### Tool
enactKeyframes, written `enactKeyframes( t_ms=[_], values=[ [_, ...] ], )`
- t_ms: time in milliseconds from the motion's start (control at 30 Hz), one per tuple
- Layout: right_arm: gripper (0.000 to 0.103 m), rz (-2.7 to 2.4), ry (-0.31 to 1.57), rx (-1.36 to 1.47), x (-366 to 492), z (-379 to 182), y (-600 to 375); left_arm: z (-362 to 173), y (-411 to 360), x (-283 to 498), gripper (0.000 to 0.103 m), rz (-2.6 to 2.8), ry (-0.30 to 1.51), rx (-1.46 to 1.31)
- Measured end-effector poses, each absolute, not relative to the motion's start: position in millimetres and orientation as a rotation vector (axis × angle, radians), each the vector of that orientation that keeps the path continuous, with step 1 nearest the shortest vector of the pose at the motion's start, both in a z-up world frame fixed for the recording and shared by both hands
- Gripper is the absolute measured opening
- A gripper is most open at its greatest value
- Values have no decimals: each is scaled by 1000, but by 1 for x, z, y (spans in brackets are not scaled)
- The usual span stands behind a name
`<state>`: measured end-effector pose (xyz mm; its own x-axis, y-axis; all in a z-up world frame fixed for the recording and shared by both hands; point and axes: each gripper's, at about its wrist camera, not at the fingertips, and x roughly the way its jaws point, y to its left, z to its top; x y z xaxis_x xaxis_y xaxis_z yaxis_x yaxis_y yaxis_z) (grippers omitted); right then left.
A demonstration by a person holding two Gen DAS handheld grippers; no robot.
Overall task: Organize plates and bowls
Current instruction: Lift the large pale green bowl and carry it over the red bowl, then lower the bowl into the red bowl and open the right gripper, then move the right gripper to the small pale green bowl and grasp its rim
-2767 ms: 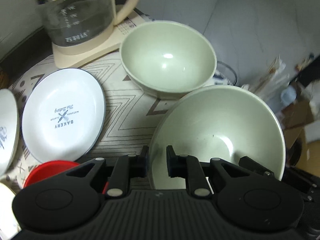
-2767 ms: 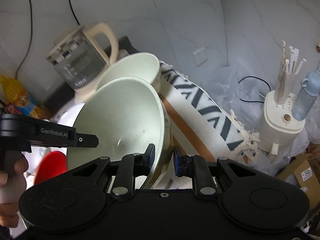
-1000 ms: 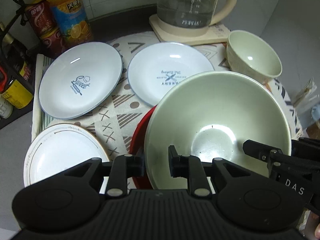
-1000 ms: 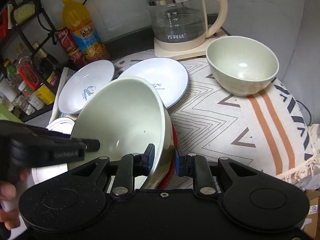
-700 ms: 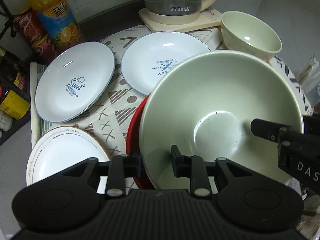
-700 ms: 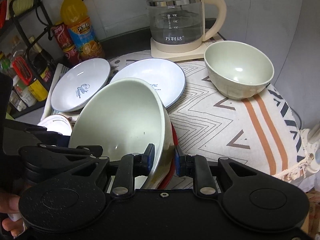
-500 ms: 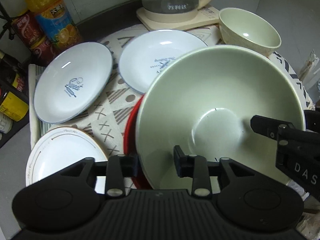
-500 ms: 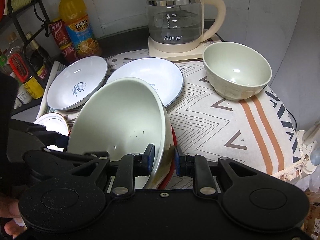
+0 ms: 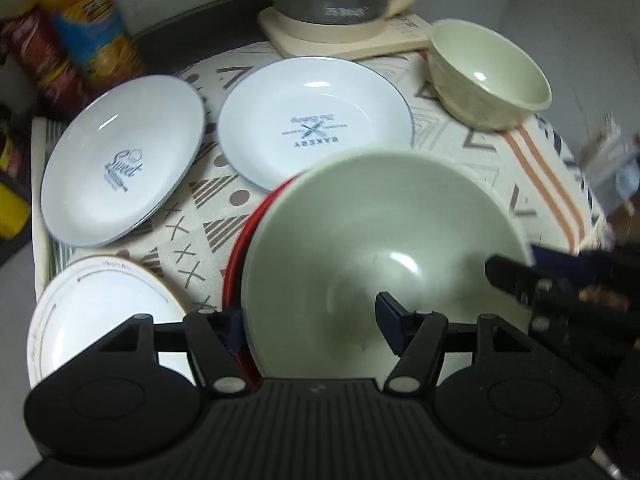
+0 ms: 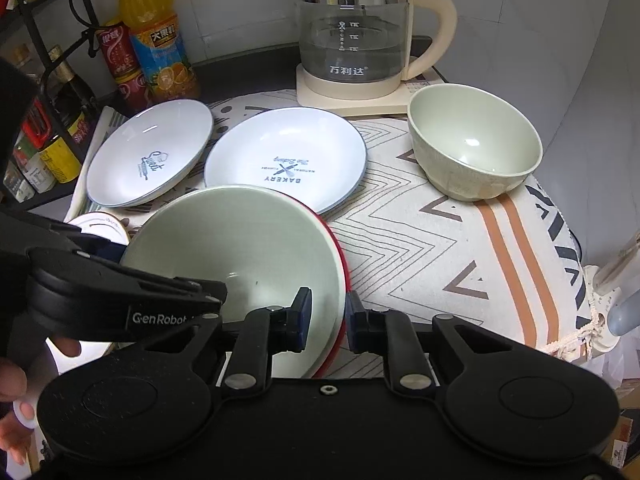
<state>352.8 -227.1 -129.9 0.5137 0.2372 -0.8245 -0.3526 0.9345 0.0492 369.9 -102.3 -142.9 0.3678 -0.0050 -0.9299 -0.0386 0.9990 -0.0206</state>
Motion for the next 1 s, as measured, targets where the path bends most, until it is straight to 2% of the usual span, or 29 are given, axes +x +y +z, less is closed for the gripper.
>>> enactKeyframes(
  t_ms=[200, 267, 333, 433, 633, 833, 1000],
  values=[
    [25, 408, 953, -87, 349, -115, -233, -128, -106, 369, 64, -8, 1188, -1],
    [33, 407, 940, -88, 350, -108, -237, -121, -109, 368, 66, -20, 1176, 44],
    [48, 412, 931, -68, 352, -102, -244, -112, -116, 366, 75, -35, 1130, 148],
    [56, 408, 903, -58, 354, -94, -253, -98, -122, 364, 82, -99, 1057, 276],
    [78, 382, 864, -23, 360, -86, -271, -81, -130, 372, 84, -148, 990, 370],
    [89, 324, 837, 16, 369, -86, -293, -77, -147, 381, 85, -221, 952, 425],
    [92, 301, 821, 44, 384, -89, -310, -77, -156, 399, 89, -238, 947, 420]
  ],
)
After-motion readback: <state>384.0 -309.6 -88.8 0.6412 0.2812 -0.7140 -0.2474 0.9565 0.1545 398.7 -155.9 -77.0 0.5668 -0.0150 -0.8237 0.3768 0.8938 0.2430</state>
